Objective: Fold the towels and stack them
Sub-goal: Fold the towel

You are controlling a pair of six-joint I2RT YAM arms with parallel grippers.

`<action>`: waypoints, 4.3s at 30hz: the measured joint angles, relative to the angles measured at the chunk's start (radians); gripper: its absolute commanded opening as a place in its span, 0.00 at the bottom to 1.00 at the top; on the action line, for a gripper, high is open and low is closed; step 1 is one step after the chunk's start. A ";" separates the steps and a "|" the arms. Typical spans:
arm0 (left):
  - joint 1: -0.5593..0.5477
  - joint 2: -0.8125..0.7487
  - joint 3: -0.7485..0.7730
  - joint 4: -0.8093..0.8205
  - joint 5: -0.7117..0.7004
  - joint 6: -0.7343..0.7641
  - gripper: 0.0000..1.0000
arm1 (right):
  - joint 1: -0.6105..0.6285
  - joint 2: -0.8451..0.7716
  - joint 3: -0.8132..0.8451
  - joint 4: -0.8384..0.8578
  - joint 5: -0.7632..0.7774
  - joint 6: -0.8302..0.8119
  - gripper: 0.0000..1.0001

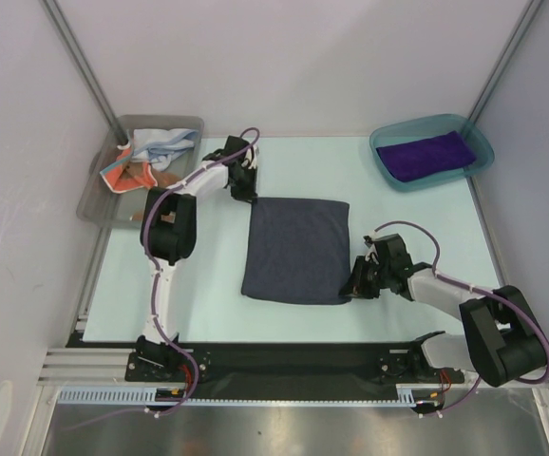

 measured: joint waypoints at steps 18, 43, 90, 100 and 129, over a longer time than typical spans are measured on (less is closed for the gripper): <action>0.012 0.014 0.099 -0.072 0.047 0.182 0.53 | -0.071 0.320 0.613 -0.135 0.037 -0.282 0.50; 0.038 0.149 0.280 -0.175 0.220 0.438 0.58 | -0.211 0.913 1.313 -0.533 -0.067 -0.926 0.54; 0.037 0.173 0.323 -0.215 0.199 0.587 0.00 | -0.260 1.053 1.502 -0.576 -0.204 -1.075 0.38; 0.037 0.173 0.324 -0.215 0.191 0.594 0.00 | -0.261 1.110 1.558 -0.626 -0.233 -1.097 0.14; 0.029 -0.048 0.185 -0.101 0.103 0.585 0.00 | -0.257 0.842 1.265 -0.364 -0.189 -1.079 0.00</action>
